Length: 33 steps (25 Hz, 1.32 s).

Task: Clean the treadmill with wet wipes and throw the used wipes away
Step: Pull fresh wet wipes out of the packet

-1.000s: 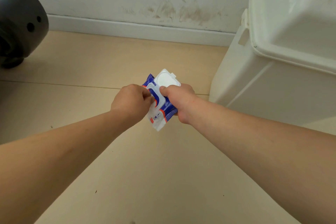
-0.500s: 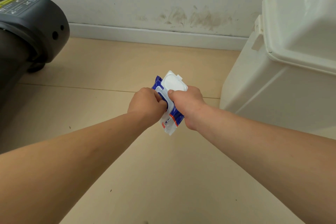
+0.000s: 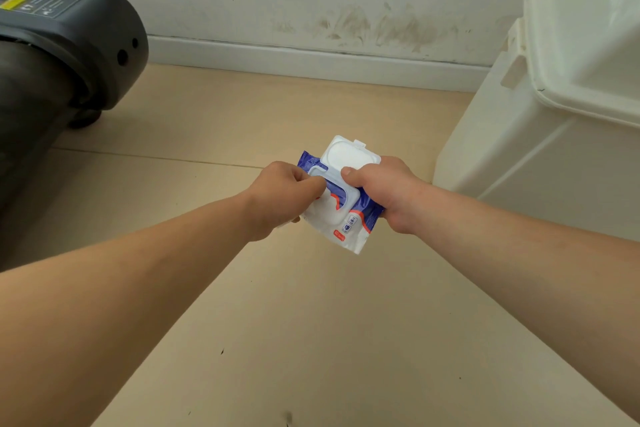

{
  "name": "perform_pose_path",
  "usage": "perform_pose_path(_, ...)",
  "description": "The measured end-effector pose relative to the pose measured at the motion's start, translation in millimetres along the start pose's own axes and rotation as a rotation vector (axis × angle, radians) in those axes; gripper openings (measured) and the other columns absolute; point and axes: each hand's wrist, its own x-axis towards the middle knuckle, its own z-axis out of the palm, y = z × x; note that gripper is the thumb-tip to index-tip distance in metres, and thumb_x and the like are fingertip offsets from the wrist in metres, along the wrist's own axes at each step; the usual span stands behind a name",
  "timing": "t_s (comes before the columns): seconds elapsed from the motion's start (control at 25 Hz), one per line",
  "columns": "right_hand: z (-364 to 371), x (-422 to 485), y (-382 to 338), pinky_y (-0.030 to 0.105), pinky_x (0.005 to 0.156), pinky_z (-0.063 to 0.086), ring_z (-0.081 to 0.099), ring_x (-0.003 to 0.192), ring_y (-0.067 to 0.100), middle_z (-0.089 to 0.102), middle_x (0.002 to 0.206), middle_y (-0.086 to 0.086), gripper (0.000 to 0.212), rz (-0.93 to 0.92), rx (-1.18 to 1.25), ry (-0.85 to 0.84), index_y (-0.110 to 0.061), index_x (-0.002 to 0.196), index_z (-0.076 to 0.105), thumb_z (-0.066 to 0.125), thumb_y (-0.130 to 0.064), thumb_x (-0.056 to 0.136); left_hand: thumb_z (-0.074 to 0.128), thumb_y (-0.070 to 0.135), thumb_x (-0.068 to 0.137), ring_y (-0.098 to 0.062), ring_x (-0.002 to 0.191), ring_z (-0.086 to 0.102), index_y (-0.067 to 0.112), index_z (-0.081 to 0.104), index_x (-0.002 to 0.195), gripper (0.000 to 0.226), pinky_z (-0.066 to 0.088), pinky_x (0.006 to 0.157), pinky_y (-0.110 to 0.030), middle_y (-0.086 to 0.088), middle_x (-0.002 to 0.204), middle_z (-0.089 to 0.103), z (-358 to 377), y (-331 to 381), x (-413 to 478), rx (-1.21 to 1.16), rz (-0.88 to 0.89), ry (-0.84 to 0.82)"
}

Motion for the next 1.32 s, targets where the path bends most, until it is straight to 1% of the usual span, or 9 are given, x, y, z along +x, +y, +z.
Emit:
perform_pose_path(0.24,-10,10,4,0.048,0.089,0.060,0.075,0.098,0.031,0.078,0.104,0.009,0.025,0.044,0.032,-0.118,-0.015,0.115,0.066,0.073,-0.017,0.091,0.056,0.035,0.067,-0.023,0.062,0.051,0.001,0.072,0.091,0.044,0.048,0.064,-0.032,-0.008,0.081,0.065,-6,1,1,-0.062,-0.063,-0.112)
perform_pose_path(0.36,-14,15,6,0.044,0.086,0.061,0.075,0.101,0.030,0.078,0.106,0.009,0.026,0.059,0.048,-0.151,-0.014,0.118,0.065,0.072,-0.017,0.092,0.053,0.031,0.068,-0.024,0.063,0.048,0.007,0.069,0.083,0.033,0.047,0.064,-0.032,-0.011,0.083,0.063,-7,2,1,-0.124,-0.095,-0.150)
perform_pose_path(0.48,-19,19,10,0.041,0.082,0.060,0.074,0.095,0.030,0.077,0.109,0.010,0.028,0.074,0.086,-0.176,-0.013,0.121,0.064,0.070,-0.015,0.094,0.051,0.022,0.082,-0.023,0.061,0.044,0.003,0.067,0.090,0.026,0.046,0.064,-0.032,-0.013,0.085,0.061,-6,2,0,-0.206,-0.160,-0.162)
perform_pose_path(0.72,-22,24,14,0.044,0.088,0.060,0.073,0.093,0.029,0.076,0.114,0.012,0.032,0.101,0.176,-0.208,-0.011,0.125,0.063,0.070,-0.017,0.094,0.045,0.008,0.083,-0.018,0.053,0.030,0.005,0.057,0.084,0.013,0.040,0.066,-0.032,-0.011,0.086,0.058,-11,-1,5,-0.638,-0.242,-0.234)
perform_pose_path(0.84,-21,27,18,0.039,0.080,0.060,0.074,0.089,0.027,0.077,0.109,0.010,0.030,0.110,0.197,-0.160,-0.012,0.123,0.063,0.071,-0.016,0.094,0.058,0.018,0.088,-0.020,0.056,0.035,0.000,0.070,0.087,0.022,0.039,0.070,-0.036,-0.010,0.080,0.060,-2,0,9,-0.418,-0.202,-0.098)
perform_pose_path(0.96,-20,29,20,0.041,0.082,0.061,0.076,0.090,0.028,0.078,0.106,0.010,0.032,0.097,0.213,-0.127,-0.012,0.121,0.065,0.075,-0.018,0.091,0.075,0.044,0.086,-0.019,0.057,0.045,0.001,0.070,0.093,0.043,0.040,0.054,-0.024,-0.003,0.078,0.061,7,-1,13,-0.135,-0.087,0.021)
perform_pose_path(1.04,-17,29,20,0.046,0.087,0.061,0.076,0.091,0.029,0.078,0.103,0.009,0.041,0.080,0.211,-0.132,-0.012,0.120,0.066,0.083,-0.022,0.084,0.076,0.037,0.088,-0.014,0.059,0.050,0.005,0.070,0.096,0.034,0.039,0.044,-0.019,0.000,0.081,0.064,11,-1,14,-0.035,0.003,0.083)
perform_pose_path(1.16,-13,31,21,0.051,0.084,0.062,0.077,0.089,0.030,0.079,0.099,0.010,0.055,0.081,0.129,-0.126,-0.012,0.119,0.066,0.092,-0.022,0.073,0.073,0.030,0.093,-0.014,0.060,0.052,0.007,0.067,0.094,0.023,0.042,0.046,-0.021,-0.002,0.084,0.067,15,0,16,0.030,0.068,0.125)
perform_pose_path(1.32,-14,32,26,0.052,0.079,0.063,0.077,0.088,0.030,0.078,0.100,0.009,0.049,0.118,0.035,-0.132,-0.015,0.121,0.062,0.086,-0.028,0.081,0.069,0.025,0.094,-0.019,0.049,0.051,0.008,0.064,0.088,0.019,0.037,0.037,-0.017,-0.007,0.075,0.064,11,3,14,-0.014,0.006,0.112)
